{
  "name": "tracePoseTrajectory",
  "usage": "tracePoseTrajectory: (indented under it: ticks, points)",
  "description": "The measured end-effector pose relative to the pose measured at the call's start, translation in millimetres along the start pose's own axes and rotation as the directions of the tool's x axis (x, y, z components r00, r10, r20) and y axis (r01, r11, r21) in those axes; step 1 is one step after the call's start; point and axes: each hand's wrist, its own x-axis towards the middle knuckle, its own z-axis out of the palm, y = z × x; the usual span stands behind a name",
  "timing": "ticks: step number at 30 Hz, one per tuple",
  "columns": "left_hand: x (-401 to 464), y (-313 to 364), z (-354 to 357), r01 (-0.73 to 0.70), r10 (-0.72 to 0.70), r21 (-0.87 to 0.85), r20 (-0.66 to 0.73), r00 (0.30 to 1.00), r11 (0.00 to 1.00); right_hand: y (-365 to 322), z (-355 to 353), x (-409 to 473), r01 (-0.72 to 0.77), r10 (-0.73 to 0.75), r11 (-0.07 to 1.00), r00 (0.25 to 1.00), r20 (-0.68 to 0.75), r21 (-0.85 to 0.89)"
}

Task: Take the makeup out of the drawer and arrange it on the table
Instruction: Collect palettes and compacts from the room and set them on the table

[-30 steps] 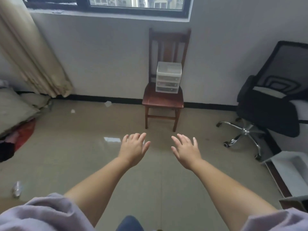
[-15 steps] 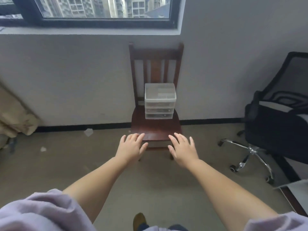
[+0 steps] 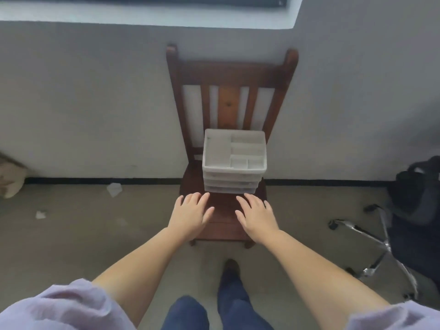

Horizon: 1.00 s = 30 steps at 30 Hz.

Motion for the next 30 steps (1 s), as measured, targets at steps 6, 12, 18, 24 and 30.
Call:
tracePoseTrajectory:
  ticks: [6, 12, 18, 24, 30]
  points:
    - [96.4, -5.1, 18.2, 0.003, 0.000, -0.099, 0.029, 1.000, 0.995, 21.6, 16.3, 93.1, -0.191, 0.111, 0.897, 0.970, 0.216, 0.399]
    - [155.7, -32.6, 45.6, -0.137, 0.142, -0.042, 0.155, 0.978, 0.990, 14.1, 36.2, 171.0, -0.548, 0.360, -0.156, 0.744, 0.564, 0.822]
    - [191.6, -35.3, 50.9, -0.170, 0.170, -0.043, 0.002, 0.985, 0.984, 4.0, 49.2, 205.8, -0.203, 0.343, -0.790, 0.636, 0.692, 0.578]
    - [193.4, -24.5, 50.9, -0.213, 0.212, -0.002, -0.088, 0.973, 0.977, 7.6, 60.2, 199.0, -0.146, 0.376, -0.787, 0.657, 0.654, 0.599]
    - [191.0, -20.6, 52.5, -0.192, 0.190, -0.004, -0.108, 0.976, 0.981, 9.5, 60.9, 192.2, -0.129, 0.363, -0.794, 0.684, 0.633, 0.594]
